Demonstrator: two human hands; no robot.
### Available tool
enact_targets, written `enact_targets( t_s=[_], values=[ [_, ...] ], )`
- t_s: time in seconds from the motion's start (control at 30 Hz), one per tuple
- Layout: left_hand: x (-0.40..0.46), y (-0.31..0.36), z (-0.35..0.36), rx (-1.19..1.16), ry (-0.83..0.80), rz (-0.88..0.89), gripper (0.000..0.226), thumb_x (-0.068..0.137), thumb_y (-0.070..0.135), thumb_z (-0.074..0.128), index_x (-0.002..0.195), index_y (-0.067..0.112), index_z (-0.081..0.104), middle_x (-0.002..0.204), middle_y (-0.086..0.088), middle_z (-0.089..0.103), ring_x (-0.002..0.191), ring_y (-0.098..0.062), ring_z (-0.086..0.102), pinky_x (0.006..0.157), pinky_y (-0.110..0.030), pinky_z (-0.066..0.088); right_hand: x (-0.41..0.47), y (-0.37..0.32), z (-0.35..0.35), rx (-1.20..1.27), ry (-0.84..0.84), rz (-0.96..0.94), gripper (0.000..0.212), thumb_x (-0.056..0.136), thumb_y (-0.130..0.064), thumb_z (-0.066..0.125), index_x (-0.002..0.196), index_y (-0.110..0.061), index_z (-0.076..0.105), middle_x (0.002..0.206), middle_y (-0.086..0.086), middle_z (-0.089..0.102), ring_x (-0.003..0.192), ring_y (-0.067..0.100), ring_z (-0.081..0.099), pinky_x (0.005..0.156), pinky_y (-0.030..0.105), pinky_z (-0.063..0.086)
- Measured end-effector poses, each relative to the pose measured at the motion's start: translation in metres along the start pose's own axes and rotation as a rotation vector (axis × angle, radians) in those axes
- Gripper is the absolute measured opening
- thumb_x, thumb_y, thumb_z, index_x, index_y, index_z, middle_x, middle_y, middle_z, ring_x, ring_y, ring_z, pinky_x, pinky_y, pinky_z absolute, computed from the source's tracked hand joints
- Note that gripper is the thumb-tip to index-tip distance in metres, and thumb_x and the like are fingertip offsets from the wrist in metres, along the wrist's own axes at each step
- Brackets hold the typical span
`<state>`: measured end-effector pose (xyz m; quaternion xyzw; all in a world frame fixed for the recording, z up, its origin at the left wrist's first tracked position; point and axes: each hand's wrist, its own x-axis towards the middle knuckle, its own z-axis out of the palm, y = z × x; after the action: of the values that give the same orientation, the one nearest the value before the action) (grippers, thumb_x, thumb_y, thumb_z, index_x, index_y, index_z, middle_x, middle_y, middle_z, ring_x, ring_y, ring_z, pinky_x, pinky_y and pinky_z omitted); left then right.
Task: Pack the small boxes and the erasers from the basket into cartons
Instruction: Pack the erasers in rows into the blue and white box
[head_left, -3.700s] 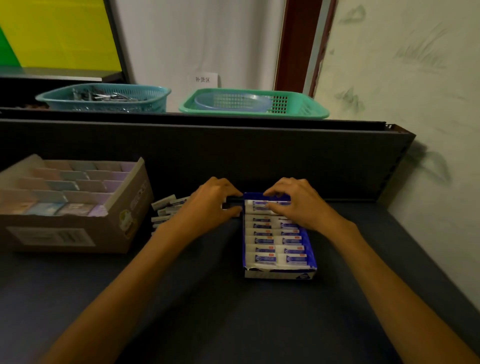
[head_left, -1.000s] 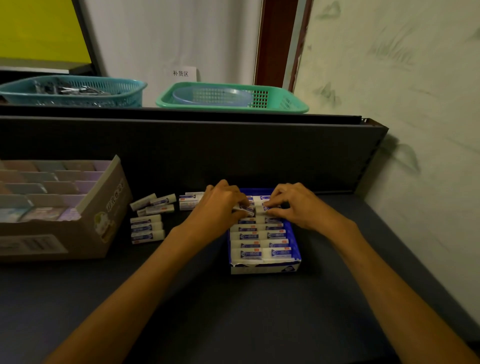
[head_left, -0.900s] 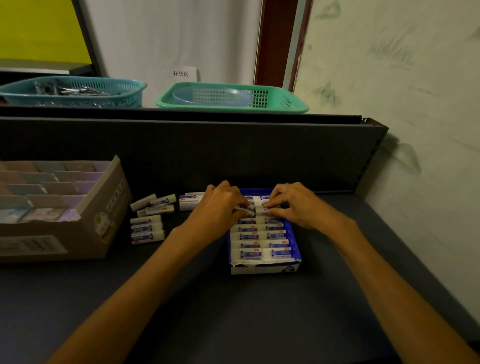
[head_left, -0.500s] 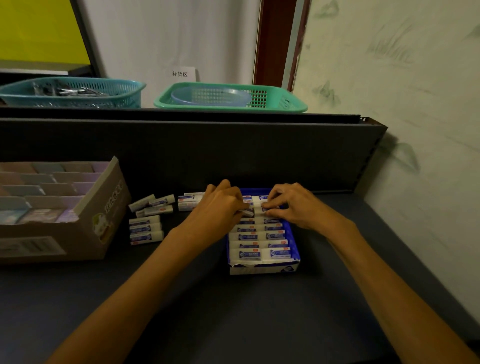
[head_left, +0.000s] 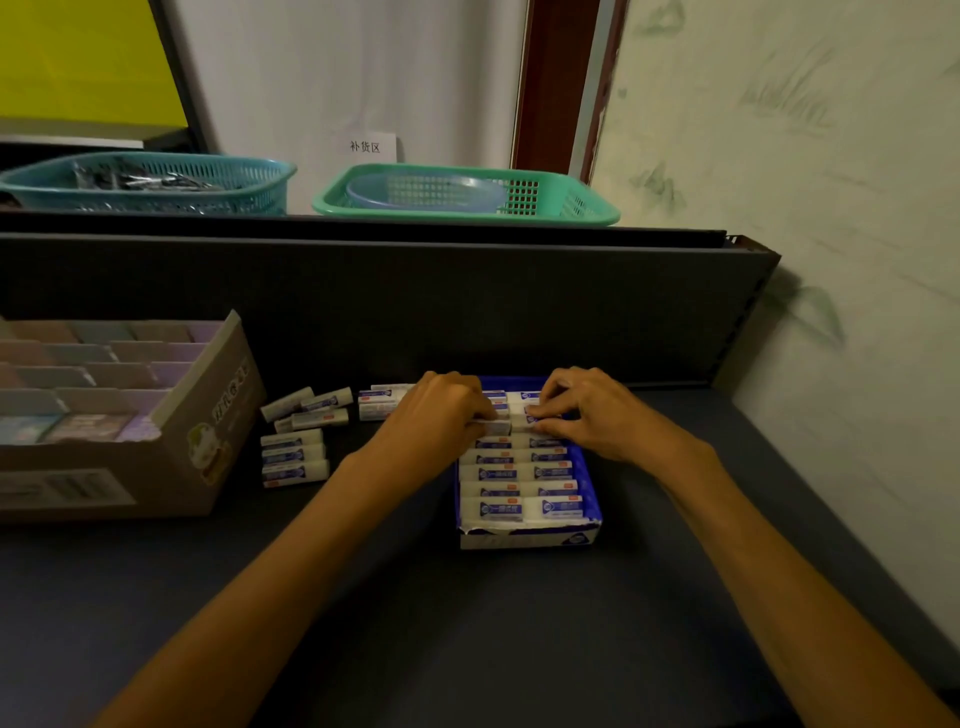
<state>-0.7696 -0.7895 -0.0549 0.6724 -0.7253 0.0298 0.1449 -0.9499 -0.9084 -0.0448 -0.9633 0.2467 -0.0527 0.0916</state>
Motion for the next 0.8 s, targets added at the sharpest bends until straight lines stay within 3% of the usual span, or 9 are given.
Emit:
enact_targets(
  t_s=[0.27,0.43,0.57,0.8],
  values=[
    [-0.0029,-0.0057,0.0019,-0.066,-0.002,-0.046,0.026,0.088,0.025,0.061,0.113,0.022,0.065,0.121,0.003,0.057,0.111,-0.009,0.05,0.092,-0.022,0.039,0.0011,0.0004,0.0015,-0.003,0.021,-0.01,0.033,0.09,-0.03,0.061,0.123,-0.024,0.062,0.125,-0.006,0.049,0.104,-0.001,0.034,0.088,0.02,0.031],
    [-0.003,-0.007,0.0022,-0.071,0.005,-0.045,0.024,0.087,0.023,0.062,0.11,0.021,0.067,0.121,0.003,0.057,0.112,-0.009,0.049,0.091,-0.019,0.036,0.0029,0.0012,0.0031,0.047,0.04,-0.013,0.03,0.087,-0.027,0.065,0.117,-0.023,0.066,0.119,-0.007,0.053,0.105,0.001,0.043,0.093,0.026,0.042],
    [-0.0023,-0.0079,0.0052,-0.086,-0.001,-0.037,0.024,0.086,0.022,0.064,0.11,0.021,0.067,0.123,0.004,0.058,0.115,-0.01,0.05,0.096,-0.022,0.037,0.0034,0.0034,0.0035,0.113,0.028,-0.003,0.027,0.087,-0.027,0.066,0.114,-0.023,0.068,0.112,-0.013,0.049,0.104,0.0,0.042,0.088,0.024,0.041],
    [-0.0009,-0.0091,0.0022,-0.154,0.001,-0.057,0.026,0.085,0.019,0.065,0.111,0.02,0.066,0.118,0.004,0.061,0.108,-0.006,0.055,0.09,-0.017,0.039,0.0043,0.0047,0.0043,0.167,0.031,0.013,0.027,0.086,-0.024,0.067,0.113,-0.022,0.068,0.112,-0.011,0.051,0.106,0.003,0.047,0.09,0.025,0.044]
  ],
)
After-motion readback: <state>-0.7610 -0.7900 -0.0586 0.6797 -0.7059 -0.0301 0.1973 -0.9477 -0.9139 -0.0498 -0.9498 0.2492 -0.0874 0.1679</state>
